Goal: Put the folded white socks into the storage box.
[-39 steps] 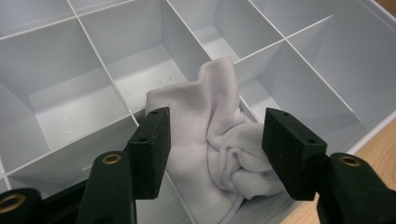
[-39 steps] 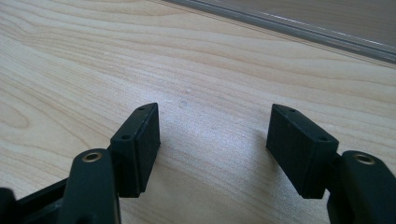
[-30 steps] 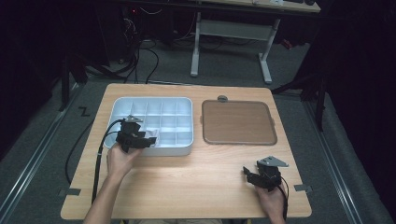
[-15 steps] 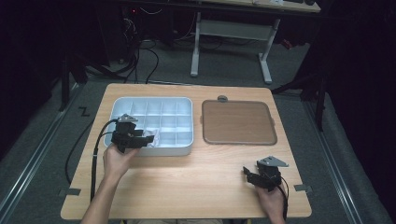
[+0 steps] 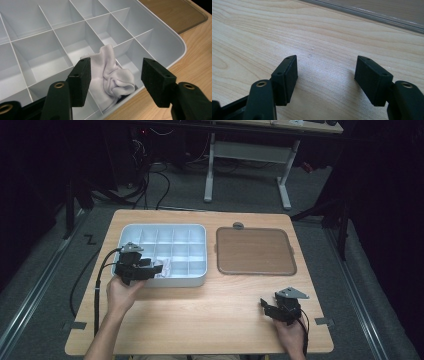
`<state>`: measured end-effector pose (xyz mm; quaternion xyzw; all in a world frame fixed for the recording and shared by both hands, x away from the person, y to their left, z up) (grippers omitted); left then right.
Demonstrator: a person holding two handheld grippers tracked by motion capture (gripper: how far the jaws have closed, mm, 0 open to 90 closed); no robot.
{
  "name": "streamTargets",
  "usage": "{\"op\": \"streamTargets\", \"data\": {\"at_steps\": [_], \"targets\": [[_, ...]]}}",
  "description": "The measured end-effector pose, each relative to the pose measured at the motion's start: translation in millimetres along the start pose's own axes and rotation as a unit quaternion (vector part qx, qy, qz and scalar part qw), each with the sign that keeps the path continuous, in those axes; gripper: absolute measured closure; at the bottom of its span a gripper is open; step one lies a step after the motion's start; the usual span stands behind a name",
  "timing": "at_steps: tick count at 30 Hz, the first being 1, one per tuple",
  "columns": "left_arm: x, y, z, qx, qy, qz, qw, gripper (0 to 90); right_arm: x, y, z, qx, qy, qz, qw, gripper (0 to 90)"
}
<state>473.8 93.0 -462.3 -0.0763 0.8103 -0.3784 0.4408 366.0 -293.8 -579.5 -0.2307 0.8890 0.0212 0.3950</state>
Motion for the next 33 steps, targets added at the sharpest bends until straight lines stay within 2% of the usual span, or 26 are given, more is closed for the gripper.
{"op": "streamTargets", "data": {"at_steps": [5, 8, 13, 20, 23, 33], "targets": [[-1.2, -2.5, -6.2, 0.005, -0.007, 0.002, 1.0, 41.7, 0.0, -0.1, 0.0, 0.0, 0.0, 0.0, 1.0, 35.5], [-2.7, -2.5, -10.8, 0.009, -0.012, -0.004, 0.9999, 41.7, 0.0, -0.2, 0.0, 0.0, 0.0, 0.0, 1.0, 35.6], [-4.3, 0.1, -18.1, 0.012, -0.02, -0.016, 0.9996, 41.7, 0.0, -0.2, 0.0, 0.0, 0.0, 0.0, 1.0, 35.6], [-5.3, 5.9, -29.8, 0.013, -0.025, -0.017, 0.9995, 41.5, 0.0, -0.1, 0.0, 0.0, 0.0, 0.0, 1.0, 35.6], [-7.1, 7.3, -34.7, 0.017, -0.031, -0.026, 0.999, 41.4, 0.0, -0.1, 0.0, 0.0, 0.0, 0.0, 1.0, 35.6], [-8.8, 8.8, -48.8, 0.021, -0.046, -0.029, 0.9983, 41.1, -0.1, -1.0, -0.1, 0.003, -0.002, 0.004, 1.0, 38.4]]}}
Point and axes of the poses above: each handheld gripper's, and its own axes: z roughly forward along the jaws, x roughly out of its underside, y roughly to its left, the point moved 7 cm from there along z, roughly forward along the jaws, and after that the axes turned 10 degrees about -z, right-handed, at the moved point
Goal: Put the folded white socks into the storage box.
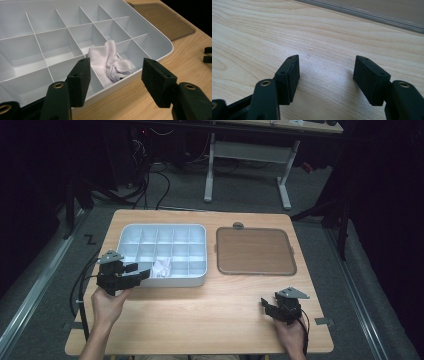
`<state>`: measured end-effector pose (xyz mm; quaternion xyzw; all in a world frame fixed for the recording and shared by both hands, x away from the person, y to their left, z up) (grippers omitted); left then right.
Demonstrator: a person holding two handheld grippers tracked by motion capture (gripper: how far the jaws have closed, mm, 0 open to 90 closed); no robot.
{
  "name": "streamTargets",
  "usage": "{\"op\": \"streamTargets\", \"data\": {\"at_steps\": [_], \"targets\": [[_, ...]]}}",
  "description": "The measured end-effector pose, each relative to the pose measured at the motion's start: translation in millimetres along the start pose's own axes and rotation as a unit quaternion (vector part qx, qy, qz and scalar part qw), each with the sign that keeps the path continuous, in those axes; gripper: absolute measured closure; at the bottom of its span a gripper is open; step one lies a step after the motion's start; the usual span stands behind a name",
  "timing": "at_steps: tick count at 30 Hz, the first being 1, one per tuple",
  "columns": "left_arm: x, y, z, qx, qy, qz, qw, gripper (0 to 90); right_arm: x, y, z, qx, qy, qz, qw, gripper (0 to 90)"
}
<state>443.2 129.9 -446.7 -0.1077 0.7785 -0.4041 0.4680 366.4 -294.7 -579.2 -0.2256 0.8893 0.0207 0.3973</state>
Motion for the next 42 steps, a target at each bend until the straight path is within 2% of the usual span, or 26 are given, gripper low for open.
{"op": "streamTargets", "data": {"at_steps": [17, 28, 31, 42], "targets": [[5.5, 5.5, -15.6, 0.002, -0.008, -0.004, 1.0, 41.0, 0.0, 0.1, 0.0, 0.001, 0.0, 0.0, 1.0, 38.6], [10.4, 11.2, -25.3, 0.005, -0.013, -0.017, 0.9998, 41.1, 0.0, 0.1, 0.0, 0.001, 0.0, 0.0, 1.0, 38.6], [14.4, 15.1, -25.5, 0.0, -0.008, -0.015, 0.9999, 41.1, 0.0, 0.1, 0.0, 0.001, 0.0, 0.0, 1.0, 38.7], [19.9, 25.3, -29.3, -0.003, -0.012, -0.026, 0.9996, 41.1, -0.1, 0.1, 0.0, 0.001, 0.0, 0.0, 1.0, 38.6]]}}
Point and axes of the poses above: each handheld gripper's, and its own axes: z roughly forward along the jaws, x roughly out of its underside, y roughly to its left, the point moved 7 cm from there along z, roughly forward along the jaws, and after that the axes turned 10 degrees about -z, right-handed, at the moved point
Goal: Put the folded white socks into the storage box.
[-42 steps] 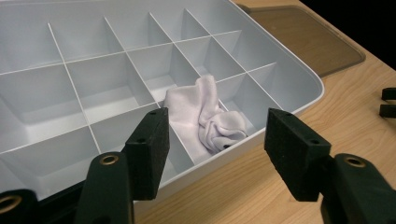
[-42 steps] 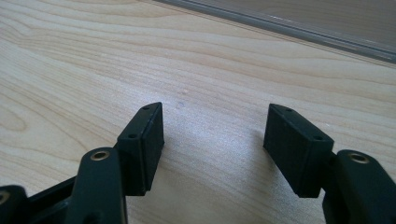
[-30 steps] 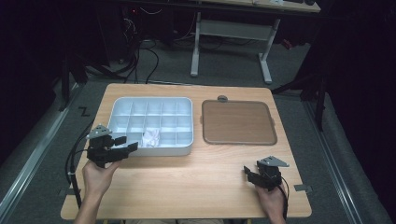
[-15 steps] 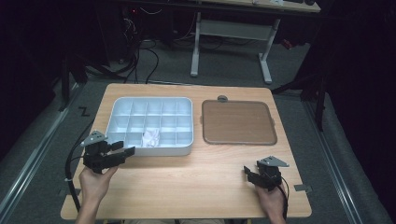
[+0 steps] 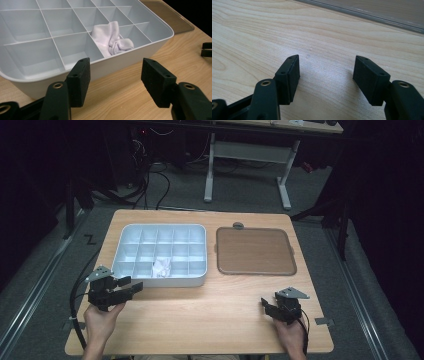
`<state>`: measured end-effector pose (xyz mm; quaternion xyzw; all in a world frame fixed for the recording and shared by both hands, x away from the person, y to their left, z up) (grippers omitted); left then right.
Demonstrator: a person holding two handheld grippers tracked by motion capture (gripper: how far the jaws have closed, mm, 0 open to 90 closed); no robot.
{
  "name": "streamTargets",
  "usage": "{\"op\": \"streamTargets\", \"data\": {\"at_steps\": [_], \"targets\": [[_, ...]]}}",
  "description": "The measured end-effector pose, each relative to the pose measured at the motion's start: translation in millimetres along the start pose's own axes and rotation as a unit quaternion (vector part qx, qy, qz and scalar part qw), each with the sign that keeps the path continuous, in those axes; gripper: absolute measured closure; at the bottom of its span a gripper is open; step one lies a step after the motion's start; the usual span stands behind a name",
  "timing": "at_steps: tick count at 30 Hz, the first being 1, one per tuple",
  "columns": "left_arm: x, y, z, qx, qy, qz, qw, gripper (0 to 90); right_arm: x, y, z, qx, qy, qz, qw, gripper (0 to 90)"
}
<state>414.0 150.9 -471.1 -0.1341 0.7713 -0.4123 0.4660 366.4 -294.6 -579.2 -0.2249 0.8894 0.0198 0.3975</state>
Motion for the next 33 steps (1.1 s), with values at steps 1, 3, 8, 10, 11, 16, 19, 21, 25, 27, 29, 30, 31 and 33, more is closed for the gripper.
{"op": "streamTargets", "data": {"at_steps": [1, 3, 8, 10, 11, 16, 19, 21, 25, 27, 29, 30, 31, 33], "targets": [[0.5, 0.5, -0.2, 0.0, 0.0, -0.002, 1.0, 41.1, 0.0, -0.1, 0.0, 0.0, 0.0, -0.001, 1.0, 38.7], [2.5, 2.3, -0.4, 0.0, 0.001, -0.004, 1.0, 41.1, 0.0, -0.1, 0.0, 0.0, 0.0, 0.0, 1.0, 38.7], [6.6, 5.2, -0.1, 0.001, 0.001, -0.008, 1.0, 41.1, 0.0, -0.1, 0.0, 0.0, 0.0, -0.001, 1.0, 38.6], [8.9, 6.0, 0.4, 0.0, 0.002, -0.01, 0.9999, 41.2, 0.0, -0.1, 0.0, 0.0, 0.0, -0.001, 1.0, 38.6], [10.1, 6.3, 0.7, 0.0, 0.003, -0.01, 0.9999, 41.3, 0.0, -0.1, 0.0, 0.0, 0.0, 0.0, 1.0, 38.7], [14.0, 8.8, 1.3, 0.002, 0.004, -0.014, 0.9999, 41.3, 0.0, -0.1, 0.0, 0.0, 0.0, -0.001, 1.0, 38.7], [17.1, 10.9, 1.5, 0.002, 0.005, -0.016, 0.9999, 41.3, 0.0, 0.0, 0.0, 0.0, 0.0, 0.0, 1.0, 38.7], [18.9, 11.6, 1.8, 0.002, 0.007, -0.019, 0.9998, 41.3, 0.0, -0.1, 0.0, 0.0, 0.0, -0.001, 1.0, 38.7], [19.9, 11.7, 1.7, 0.005, 0.005, -0.019, 0.9998, 41.3, 0.0, 0.0, 0.0, 0.0, 0.0, 0.0, 1.0, 38.7], [20.6, 12.5, 1.8, 0.005, 0.005, -0.018, 0.9998, 41.3, 0.0, 0.0, 0.0, 0.0, 0.0, 0.0, 1.0, 38.7], [21.8, 13.3, 1.9, 0.005, 0.005, -0.016, 0.9998, 41.3, 0.0, 0.0, 0.0, 0.0, 0.0, 0.0, 1.0, 38.7], [22.4, 13.6, 1.8, 0.006, 0.004, -0.018, 0.9998, 41.3, 0.0, 0.0, 0.0, 0.0, 0.0, 0.0, 1.0, 38.7], [23.1, 14.1, 1.7, 0.006, 0.005, -0.019, 0.9998, 41.3, 0.0, 0.0, 0.0, 0.0, 0.0, -0.001, 1.0, 38.7], [24.9, 14.7, 1.8, 0.006, 0.005, -0.022, 0.9997, 41.3, 0.0, -0.1, 0.0, 0.0, 0.0, -0.001, 1.0, 38.7]]}}
Point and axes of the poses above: each handheld gripper's, and its own axes: z roughly forward along the jaws, x roughly out of its underside, y roughly to its left, the point moved 7 cm from there along z, roughly forward along the jaws, and after that the axes turned 10 degrees about -z, right-handed, at the moved point
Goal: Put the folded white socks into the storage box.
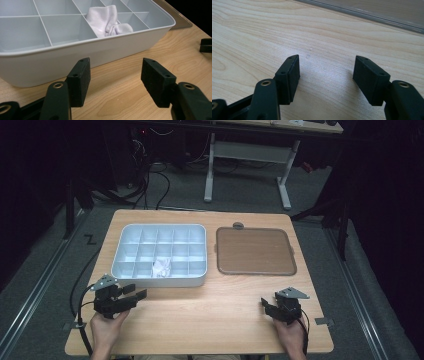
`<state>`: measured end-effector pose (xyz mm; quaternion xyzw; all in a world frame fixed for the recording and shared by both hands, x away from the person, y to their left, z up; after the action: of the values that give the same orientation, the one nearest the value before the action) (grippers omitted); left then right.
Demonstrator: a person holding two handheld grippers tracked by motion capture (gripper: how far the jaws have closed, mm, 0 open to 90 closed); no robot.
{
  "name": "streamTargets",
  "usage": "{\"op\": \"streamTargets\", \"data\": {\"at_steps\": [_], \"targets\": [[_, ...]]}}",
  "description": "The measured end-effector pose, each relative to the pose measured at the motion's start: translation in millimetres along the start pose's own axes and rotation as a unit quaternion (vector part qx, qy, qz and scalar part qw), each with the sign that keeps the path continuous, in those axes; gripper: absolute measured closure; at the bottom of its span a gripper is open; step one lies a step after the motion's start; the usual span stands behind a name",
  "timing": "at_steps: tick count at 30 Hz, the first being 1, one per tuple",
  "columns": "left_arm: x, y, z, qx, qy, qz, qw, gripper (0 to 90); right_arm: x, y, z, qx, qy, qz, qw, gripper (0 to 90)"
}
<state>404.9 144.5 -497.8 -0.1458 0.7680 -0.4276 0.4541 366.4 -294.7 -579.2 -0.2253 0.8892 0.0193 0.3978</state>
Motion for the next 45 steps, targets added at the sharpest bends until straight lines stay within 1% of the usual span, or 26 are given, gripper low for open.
{"op": "streamTargets", "data": {"at_steps": [8, 11, 14, 15, 20, 24, 33, 37, 38, 42, 45], "targets": [[7.4, 4.8, 0.0, -0.002, 0.005, -0.001, 1.0, 41.2, 0.0, 0.0, 0.0, 0.0, 0.0, 0.0, 1.0, 38.7], [8.3, 6.1, -0.3, -0.002, 0.004, -0.007, 1.0, 41.1, 0.0, 0.1, 0.0, 0.0, 0.0, 0.001, 1.0, 38.7], [10.5, 6.5, -0.6, -0.002, 0.005, -0.007, 1.0, 41.1, 0.0, 0.1, 0.0, 0.0, 0.0, 0.001, 1.0, 38.7], [11.7, 7.4, -0.1, -0.004, 0.005, -0.005, 1.0, 41.0, 0.0, 0.1, 0.0, 0.0, 0.0, 0.001, 1.0, 38.7], [16.9, 10.3, 2.6, -0.006, 0.009, -0.007, 0.9999, 40.9, 0.0, 0.1, 0.0, 0.0, 0.0, 0.001, 1.0, 38.7], [20.9, 12.0, 4.9, -0.008, 0.01, -0.01, 0.9999, 40.8, 0.0, 0.1, 0.0, 0.0, 0.0, 0.001, 1.0, 38.8], [29.0, 15.3, 9.3, -0.013, 0.016, -0.005, 0.9998, 40.4, 0.0, 0.1, -0.1, 0.0, 0.0, 0.0, 1.0, 38.8], [33.3, 17.0, 11.8, -0.015, 0.02, -0.01, 0.9996, 40.3, 0.0, 0.0, 0.0, 0.0, 0.0, 0.0, 1.0, 38.8], [33.9, 17.0, 12.7, -0.013, 0.018, -0.016, 0.9996, 40.3, 0.0, 0.1, -0.1, 0.0, 0.0, 0.0, 1.0, 38.8], [38.3, 20.0, 15.9, -0.017, 0.021, -0.013, 0.9996, 40.1, 0.0, 0.2, -0.1, 0.001, 0.0, 0.001, 1.0, 38.8], [41.0, 21.0, 17.6, -0.02, 0.022, -0.005, 0.9995, 40.0, 0.0, 0.2, -0.1, 0.001, 0.0, 0.001, 1.0, 38.8]]}}
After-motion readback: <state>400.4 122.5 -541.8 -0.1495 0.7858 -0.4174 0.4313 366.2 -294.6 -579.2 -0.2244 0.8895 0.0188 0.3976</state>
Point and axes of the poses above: each handheld gripper's, and its own axes: z roughly forward along the jaws, x roughly out of its underside, y roughly to its left, the point moved 7 cm from there along z, roughly forward along the jaws, and after that the axes turned 10 degrees about -z, right-handed, at the moved point
